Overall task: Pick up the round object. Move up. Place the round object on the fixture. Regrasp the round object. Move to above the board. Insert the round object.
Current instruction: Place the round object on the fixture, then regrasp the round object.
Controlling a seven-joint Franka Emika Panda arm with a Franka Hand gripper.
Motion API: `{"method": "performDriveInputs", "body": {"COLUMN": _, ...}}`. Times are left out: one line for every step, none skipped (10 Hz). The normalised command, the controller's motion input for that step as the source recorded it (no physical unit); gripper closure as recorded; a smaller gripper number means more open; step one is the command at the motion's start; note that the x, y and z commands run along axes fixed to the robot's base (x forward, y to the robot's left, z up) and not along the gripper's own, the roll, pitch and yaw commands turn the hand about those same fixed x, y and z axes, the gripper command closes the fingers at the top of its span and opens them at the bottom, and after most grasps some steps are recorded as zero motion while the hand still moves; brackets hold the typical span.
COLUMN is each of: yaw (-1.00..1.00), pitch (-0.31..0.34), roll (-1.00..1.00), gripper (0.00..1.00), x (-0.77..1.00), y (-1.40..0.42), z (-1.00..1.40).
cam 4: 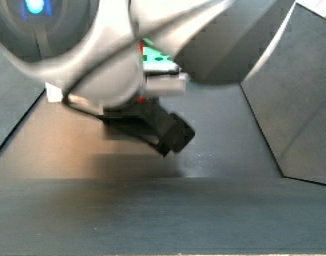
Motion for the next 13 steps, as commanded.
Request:
{"method": "performDriveInputs", "body": {"yaw": -0.11, "pitch": 0.018, "roll": -0.15, "gripper": 1.00, "x": 0.15, "y": 0.09, "z": -0.73}}
{"method": "performDriveInputs", "body": {"yaw": -0.09, "pitch": 0.006, "roll": -0.11, "gripper": 1.00, "x": 0.10, "y": 0.08, "z": -0.67}}
{"method": "performDriveInputs", "body": {"yaw": -0.09, "pitch": 0.003, "roll": -0.11, "gripper": 1.00, "x": 0.09, "y": 0.08, "z": -0.67}}
{"method": "performDriveInputs", "body": {"yaw": -0.08, "pitch": 0.004, "roll": -0.11, "gripper": 1.00, "x": 0.09, "y": 0.08, "z": -0.67}}
{"method": "performDriveInputs", "body": {"yaw": 0.00, "pitch": 0.000, "roll": 0.00, "gripper": 1.00, "x": 0.00, "y": -0.50, "z": -0.17}}
{"method": "performDriveInputs", "body": {"yaw": 0.00, "pitch": 0.000, "roll": 0.00, "gripper": 0.00, "x": 0.00, "y": 0.00, "z": 0.00}}
{"method": "performDriveInputs", "body": {"yaw": 0.04, "pitch": 0.040, "roll": 0.02, "gripper": 0.00, "x": 0.00, "y": 0.00, "z": 1.00}}
{"method": "performDriveInputs", "body": {"yaw": 0.04, "pitch": 0.043, "roll": 0.02, "gripper": 0.00, "x": -0.01, "y": 0.00, "z": 1.00}}
{"method": "performDriveInputs", "body": {"yaw": 0.03, "pitch": 0.051, "roll": 0.04, "gripper": 0.00, "x": -0.02, "y": 0.00, "z": 1.00}}
{"method": "performDriveInputs", "body": {"yaw": 0.02, "pitch": 0.056, "roll": 0.06, "gripper": 0.00, "x": -0.03, "y": -0.01, "z": 1.00}}
{"method": "performDriveInputs", "body": {"yaw": 0.01, "pitch": 0.067, "roll": 0.06, "gripper": 0.00, "x": -0.04, "y": -0.01, "z": 1.00}}
{"method": "performDriveInputs", "body": {"yaw": -0.01, "pitch": 0.075, "roll": 0.06, "gripper": 0.00, "x": -0.04, "y": -0.01, "z": 0.88}}
{"method": "performDriveInputs", "body": {"yaw": -0.01, "pitch": 0.076, "roll": 0.06, "gripper": 0.00, "x": -0.03, "y": 0.00, "z": 0.71}}
